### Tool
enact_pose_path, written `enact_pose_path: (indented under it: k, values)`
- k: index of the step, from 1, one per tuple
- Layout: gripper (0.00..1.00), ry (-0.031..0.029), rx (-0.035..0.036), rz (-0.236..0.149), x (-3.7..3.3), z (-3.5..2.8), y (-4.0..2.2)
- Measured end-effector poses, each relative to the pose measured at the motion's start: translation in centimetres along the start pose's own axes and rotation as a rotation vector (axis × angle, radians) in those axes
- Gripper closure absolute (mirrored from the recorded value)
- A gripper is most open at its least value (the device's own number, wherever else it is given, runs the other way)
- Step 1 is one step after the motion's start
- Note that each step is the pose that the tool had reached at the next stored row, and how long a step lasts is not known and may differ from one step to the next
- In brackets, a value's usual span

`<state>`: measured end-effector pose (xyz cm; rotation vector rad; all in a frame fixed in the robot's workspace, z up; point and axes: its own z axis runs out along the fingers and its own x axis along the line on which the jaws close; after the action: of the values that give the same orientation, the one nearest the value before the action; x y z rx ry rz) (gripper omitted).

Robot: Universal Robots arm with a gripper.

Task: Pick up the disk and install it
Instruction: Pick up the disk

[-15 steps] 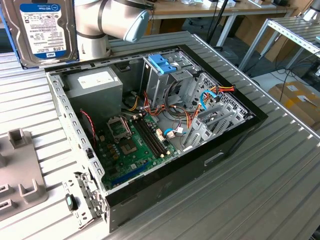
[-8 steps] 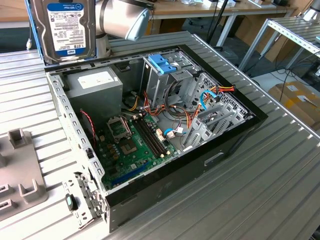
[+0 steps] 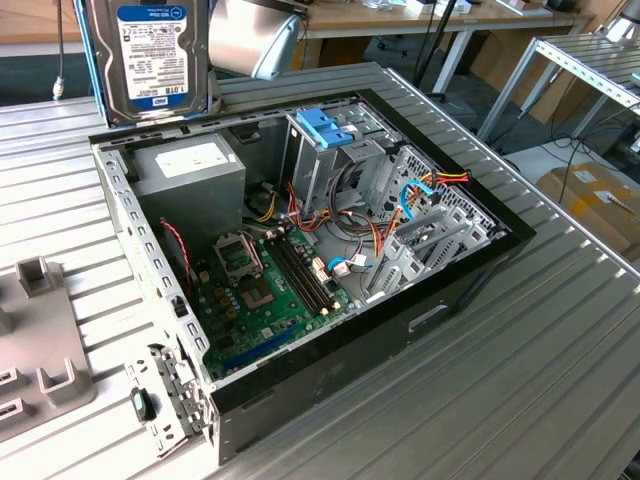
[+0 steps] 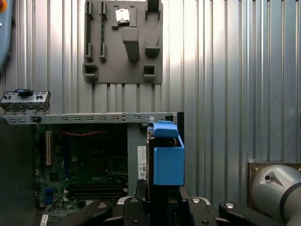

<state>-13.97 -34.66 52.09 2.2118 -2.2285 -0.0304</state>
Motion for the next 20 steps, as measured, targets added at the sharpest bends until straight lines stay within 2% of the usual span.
enact_pose_path:
  k: [14,16,18,20]
  values:
    - [0.65,-0.0001,0.0001,0.000,0.00,0.01,-0.09]
    - [0.65,-0.0001,0.0001,0.000,0.00,0.01,-0.37]
    - [0.65,-0.0001,0.0001,0.000,-0.01,0.01,-1.29]
    - [0.65,0.0000,0.0000,0.000,-0.01,0.01,-1.72]
